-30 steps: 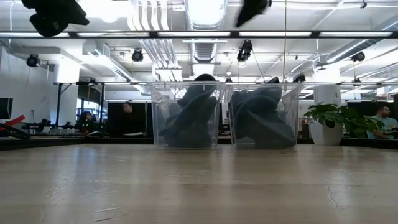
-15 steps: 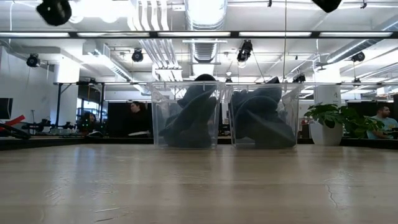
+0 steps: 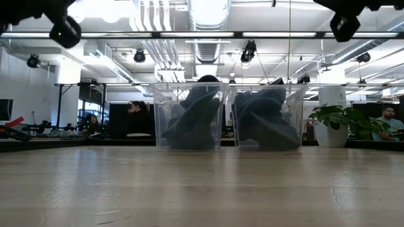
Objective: Pick & Place hat
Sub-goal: Return to Home Position
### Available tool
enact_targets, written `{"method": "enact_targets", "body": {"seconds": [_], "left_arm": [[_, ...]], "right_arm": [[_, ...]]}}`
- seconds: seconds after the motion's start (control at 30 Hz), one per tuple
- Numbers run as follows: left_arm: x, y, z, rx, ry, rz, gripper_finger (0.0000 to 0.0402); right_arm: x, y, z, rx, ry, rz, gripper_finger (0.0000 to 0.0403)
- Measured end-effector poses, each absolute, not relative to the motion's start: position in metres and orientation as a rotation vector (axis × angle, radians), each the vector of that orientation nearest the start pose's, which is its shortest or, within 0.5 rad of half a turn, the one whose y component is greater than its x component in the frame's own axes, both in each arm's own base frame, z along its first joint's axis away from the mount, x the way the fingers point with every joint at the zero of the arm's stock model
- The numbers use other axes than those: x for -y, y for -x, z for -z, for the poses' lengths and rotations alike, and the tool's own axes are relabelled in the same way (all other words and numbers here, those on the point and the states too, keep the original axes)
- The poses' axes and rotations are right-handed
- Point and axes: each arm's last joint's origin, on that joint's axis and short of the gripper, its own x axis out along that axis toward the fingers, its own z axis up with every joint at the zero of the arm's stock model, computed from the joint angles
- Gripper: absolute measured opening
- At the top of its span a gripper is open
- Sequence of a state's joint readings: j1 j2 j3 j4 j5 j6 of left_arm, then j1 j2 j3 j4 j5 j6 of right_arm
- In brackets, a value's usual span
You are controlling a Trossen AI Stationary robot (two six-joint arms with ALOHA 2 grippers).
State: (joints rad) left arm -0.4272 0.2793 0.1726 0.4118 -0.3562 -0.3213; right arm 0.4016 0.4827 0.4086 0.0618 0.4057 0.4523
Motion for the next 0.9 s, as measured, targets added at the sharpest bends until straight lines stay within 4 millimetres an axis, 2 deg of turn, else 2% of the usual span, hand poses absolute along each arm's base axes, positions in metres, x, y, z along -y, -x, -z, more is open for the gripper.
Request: {"method": "enact_targets", "body": {"seconds": [0.2, 0.37, 0.43, 0.53, 0.77, 0.9], "left_arm": [[0.027, -0.094, -0.213, 0.306, 0.457, 0.077, 0.0078], [0.018, -0.089, -0.199, 0.343, 0.454, 0.001, 0.0078], [0.015, -0.091, -0.191, 0.275, 0.468, -0.078, 0.0078], [0.009, -0.092, -0.189, 0.283, 0.54, -0.162, 0.0078], [0.0, -0.093, -0.188, 0.3, 0.537, -0.238, 0.0078], [-0.002, -0.092, -0.192, 0.305, 0.529, -0.209, 0.0078]], "right_arm": [[-0.033, -0.107, -0.251, 0.037, -0.452, 0.009, 0.0143], [-0.029, -0.101, -0.232, 0.047, -0.452, 0.042, 0.0145], [-0.029, -0.101, -0.224, 0.038, -0.449, 0.044, 0.0143], [-0.029, -0.102, -0.21, 0.01, -0.436, 0.049, 0.0139], [-0.031, -0.105, -0.176, -0.089, -0.391, 0.068, 0.0135], [-0.031, -0.105, -0.155, -0.142, -0.366, 0.079, 0.0139]]}}
